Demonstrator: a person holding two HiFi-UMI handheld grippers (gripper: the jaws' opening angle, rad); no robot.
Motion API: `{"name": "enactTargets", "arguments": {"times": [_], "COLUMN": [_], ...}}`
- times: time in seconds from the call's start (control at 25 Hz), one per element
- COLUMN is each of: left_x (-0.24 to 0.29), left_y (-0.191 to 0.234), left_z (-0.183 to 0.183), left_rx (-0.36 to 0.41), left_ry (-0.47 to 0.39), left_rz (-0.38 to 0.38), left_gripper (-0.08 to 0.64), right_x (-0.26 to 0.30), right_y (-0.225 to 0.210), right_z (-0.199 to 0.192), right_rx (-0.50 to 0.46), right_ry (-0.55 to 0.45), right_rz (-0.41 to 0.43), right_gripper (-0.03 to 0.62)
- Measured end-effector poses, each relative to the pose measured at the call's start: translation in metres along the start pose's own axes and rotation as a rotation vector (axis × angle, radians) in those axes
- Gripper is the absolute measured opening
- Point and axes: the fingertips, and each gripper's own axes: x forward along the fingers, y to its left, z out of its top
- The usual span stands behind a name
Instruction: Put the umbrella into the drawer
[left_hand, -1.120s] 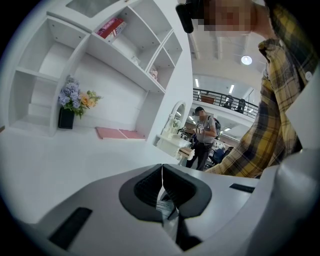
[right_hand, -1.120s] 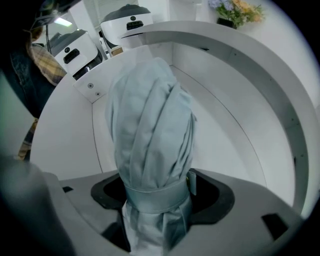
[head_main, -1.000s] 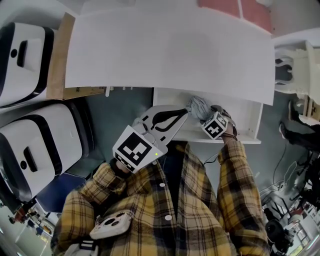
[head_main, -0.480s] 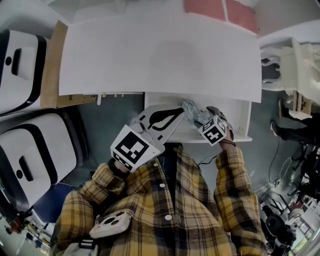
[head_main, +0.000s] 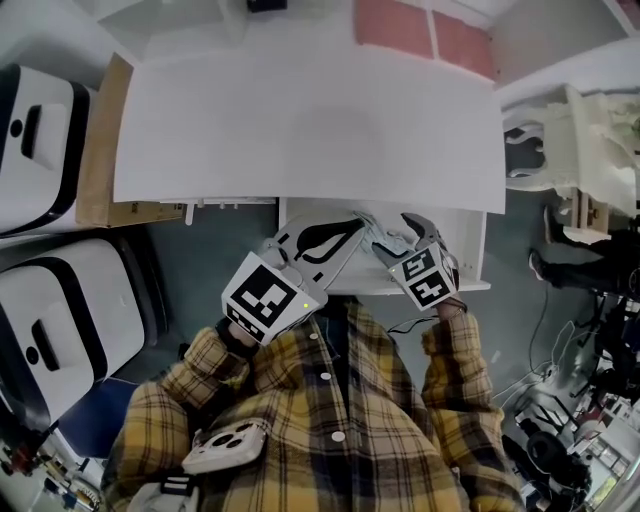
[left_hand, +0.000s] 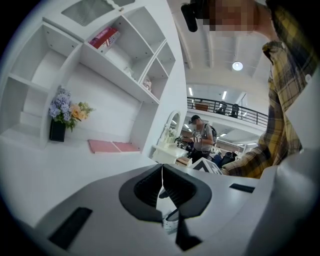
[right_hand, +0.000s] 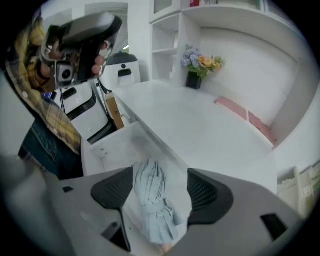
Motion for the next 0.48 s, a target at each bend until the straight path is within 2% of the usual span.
{"name": "enactTargets", "arguments": {"times": [0.16,0.48], "left_x": [-0.002,0.002], "left_y": [0.002,0.003], "left_z": [0.004,0.013], "left_rx": [0.009,0.023], "left_ry": [-0.01,-0.021], "left_rz": [0.011,0.027], "left_gripper": [0.021,0.021], "right_x": [-0.025,-0.086], "right_y": [0.002,-0.008], "right_z": [0.037,0.106], "right_rx": [0.079,0.157], "right_ry": [-0.12,-0.376], "right_rz": [0.003,-0.009], "right_gripper": [0.334,0.334]}}
